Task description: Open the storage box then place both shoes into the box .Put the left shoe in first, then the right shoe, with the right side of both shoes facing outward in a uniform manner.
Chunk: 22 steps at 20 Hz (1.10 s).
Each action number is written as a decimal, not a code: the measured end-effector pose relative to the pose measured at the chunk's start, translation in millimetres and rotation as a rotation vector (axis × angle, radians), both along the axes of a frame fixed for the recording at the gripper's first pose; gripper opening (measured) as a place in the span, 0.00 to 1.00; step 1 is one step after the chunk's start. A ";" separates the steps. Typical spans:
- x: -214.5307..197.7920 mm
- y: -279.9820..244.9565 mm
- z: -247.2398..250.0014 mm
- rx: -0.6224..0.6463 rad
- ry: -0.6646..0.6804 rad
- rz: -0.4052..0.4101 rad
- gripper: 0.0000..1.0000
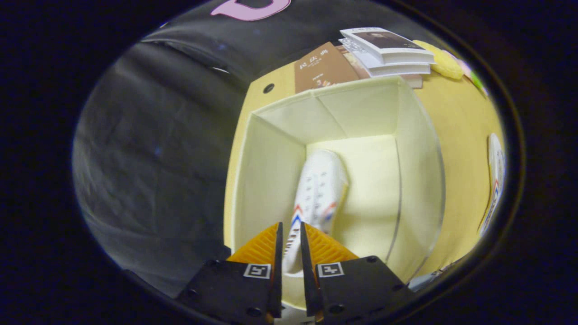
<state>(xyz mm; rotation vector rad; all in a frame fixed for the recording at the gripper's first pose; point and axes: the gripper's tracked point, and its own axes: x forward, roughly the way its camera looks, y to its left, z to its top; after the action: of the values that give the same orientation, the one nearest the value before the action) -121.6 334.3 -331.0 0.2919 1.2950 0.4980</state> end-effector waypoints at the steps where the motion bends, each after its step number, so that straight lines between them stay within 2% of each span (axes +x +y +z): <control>1: 5.3 -0.3 11.5 0.044 0.004 -0.011 0.39; 5: 33.3 -37.3 44.2 0.098 -0.043 -0.062 1.00; 12: 74.4 -163.6 87.6 0.053 -0.189 -0.184 1.00; 16: 86.7 -254.2 98.3 -0.022 -0.266 -0.302 1.00; 19: 85.3 -321.4 86.2 -0.112 -0.277 -0.379 1.00; 22: 71.9 -367.3 71.9 -0.206 -0.264 -0.416 0.99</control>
<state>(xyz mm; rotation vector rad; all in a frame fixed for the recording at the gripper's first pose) -49.7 -33.0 -259.1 0.3018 0.9838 0.0450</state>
